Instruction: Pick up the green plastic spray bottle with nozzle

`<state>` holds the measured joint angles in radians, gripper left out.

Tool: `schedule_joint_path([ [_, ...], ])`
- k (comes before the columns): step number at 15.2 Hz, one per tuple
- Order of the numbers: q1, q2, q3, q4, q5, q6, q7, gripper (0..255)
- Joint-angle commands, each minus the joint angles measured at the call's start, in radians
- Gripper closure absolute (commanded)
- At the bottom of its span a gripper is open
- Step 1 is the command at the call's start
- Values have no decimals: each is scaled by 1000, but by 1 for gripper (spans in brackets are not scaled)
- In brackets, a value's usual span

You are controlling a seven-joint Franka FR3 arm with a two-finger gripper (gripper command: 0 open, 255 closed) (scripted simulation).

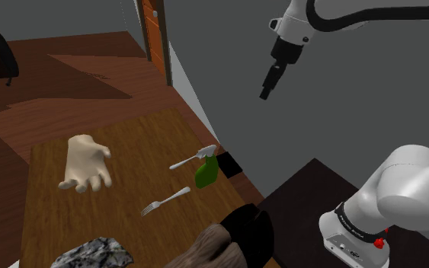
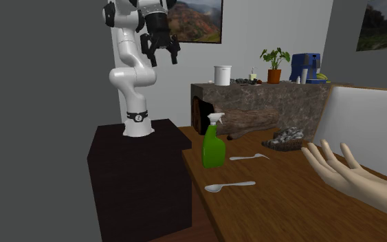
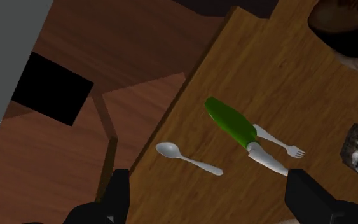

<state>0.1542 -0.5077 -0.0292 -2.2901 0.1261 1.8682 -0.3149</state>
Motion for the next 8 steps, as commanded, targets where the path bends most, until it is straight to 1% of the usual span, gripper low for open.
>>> schedule_joint_path([
  [1, 29, 48, 6, -5, 3, 46, -65, 0],
  [8, 119, 237, 37, 11, 9, 187, -274, 0],
])
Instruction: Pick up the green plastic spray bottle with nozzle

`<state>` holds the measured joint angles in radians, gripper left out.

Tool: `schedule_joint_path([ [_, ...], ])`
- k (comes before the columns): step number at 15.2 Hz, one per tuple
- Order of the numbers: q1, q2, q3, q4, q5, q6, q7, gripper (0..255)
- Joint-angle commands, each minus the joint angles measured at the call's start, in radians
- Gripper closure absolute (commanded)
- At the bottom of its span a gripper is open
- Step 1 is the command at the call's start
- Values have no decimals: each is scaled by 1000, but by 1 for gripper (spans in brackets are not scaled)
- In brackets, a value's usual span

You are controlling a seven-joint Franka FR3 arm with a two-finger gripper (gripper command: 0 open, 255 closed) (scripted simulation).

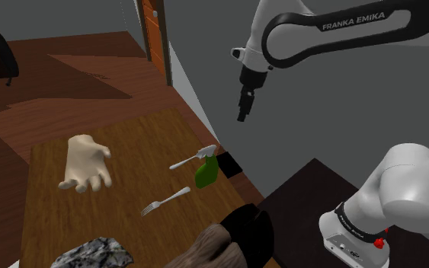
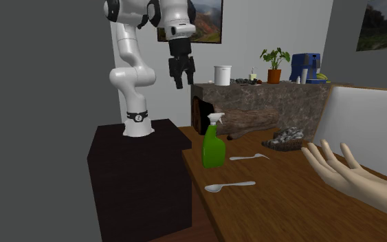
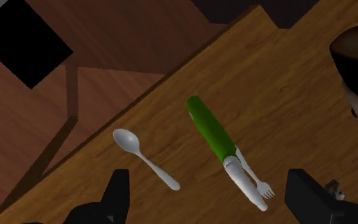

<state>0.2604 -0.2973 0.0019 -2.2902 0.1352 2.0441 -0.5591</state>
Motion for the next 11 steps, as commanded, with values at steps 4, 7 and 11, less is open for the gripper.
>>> schedule_joint_path([
  [4, 59, 131, 33, 27, -2, 85, -142, 0],
  [7, 89, 207, 57, 38, -8, 137, -221, 0],
  [11, 118, 281, 84, 50, -20, 189, -297, 0],
])
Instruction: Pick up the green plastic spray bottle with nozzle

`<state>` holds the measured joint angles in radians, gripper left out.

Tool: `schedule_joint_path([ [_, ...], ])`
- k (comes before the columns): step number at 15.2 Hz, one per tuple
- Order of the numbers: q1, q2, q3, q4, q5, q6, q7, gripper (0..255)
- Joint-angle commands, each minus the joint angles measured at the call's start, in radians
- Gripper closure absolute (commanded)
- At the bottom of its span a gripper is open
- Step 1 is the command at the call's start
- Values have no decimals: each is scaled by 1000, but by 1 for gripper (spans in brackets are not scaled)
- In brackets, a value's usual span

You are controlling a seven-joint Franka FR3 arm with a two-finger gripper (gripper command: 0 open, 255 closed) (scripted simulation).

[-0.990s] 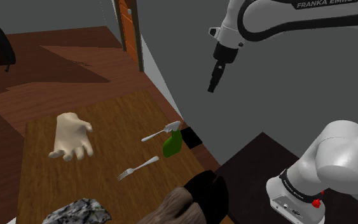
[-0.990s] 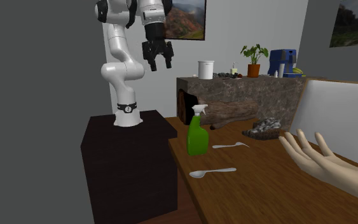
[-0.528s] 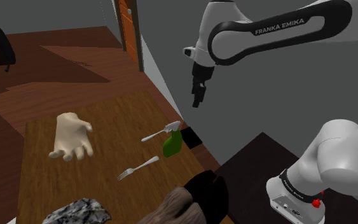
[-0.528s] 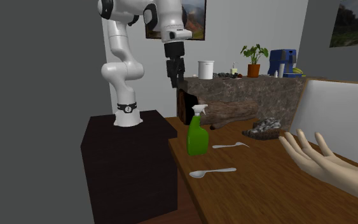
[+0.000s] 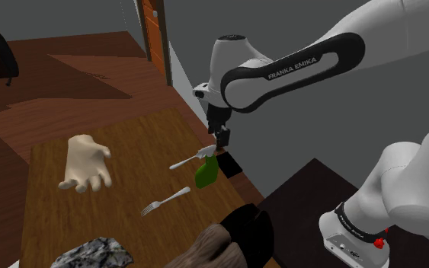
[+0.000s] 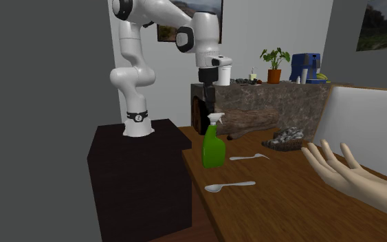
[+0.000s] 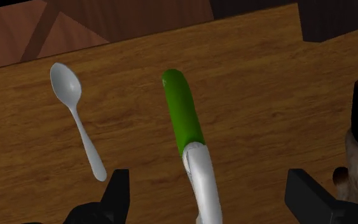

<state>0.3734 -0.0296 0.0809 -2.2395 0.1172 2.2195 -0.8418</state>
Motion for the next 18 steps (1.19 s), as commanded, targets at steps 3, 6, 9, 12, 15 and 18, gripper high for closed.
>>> schedule_joint_path([
  [3, 6, 36, 6, -19, -1, 54, -17, 0],
  [6, 7, 60, 6, -35, 1, 93, -21, 0],
  [9, 7, 73, 7, -42, 1, 114, -22, 0],
  [12, 8, 72, 7, -44, 1, 115, -21, 255],
  [15, 8, 72, 7, -44, 1, 115, -21, 255],
  [18, 8, 72, 7, -44, 1, 115, -21, 255],
])
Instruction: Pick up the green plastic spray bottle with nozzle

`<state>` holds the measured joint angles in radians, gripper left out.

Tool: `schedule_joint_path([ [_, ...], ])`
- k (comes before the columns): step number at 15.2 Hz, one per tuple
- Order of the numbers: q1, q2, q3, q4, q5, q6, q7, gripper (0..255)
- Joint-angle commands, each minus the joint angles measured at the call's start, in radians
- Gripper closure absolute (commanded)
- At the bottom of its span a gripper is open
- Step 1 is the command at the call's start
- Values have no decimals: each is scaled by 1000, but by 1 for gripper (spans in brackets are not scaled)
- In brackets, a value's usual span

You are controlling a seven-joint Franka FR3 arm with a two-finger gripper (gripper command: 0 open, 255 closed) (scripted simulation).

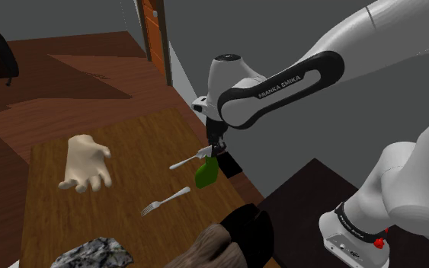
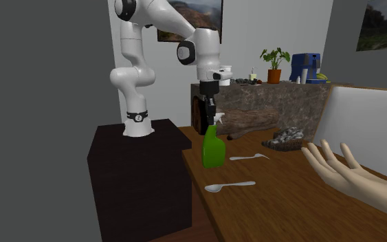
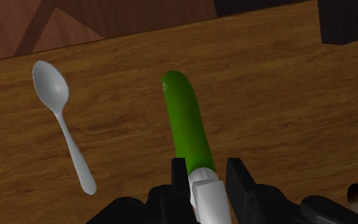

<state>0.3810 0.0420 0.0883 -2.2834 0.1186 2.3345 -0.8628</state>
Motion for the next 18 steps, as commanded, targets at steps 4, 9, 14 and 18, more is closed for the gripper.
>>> schedule_joint_path([
  [4, -1, -23, -1, 17, -1, -41, 2, 255],
  [9, -2, -61, -2, 46, -4, -107, 7, 255],
  [14, -3, -93, -3, 80, -6, -174, 12, 255],
  [18, -4, -106, -4, 96, -7, -202, 14, 255],
])
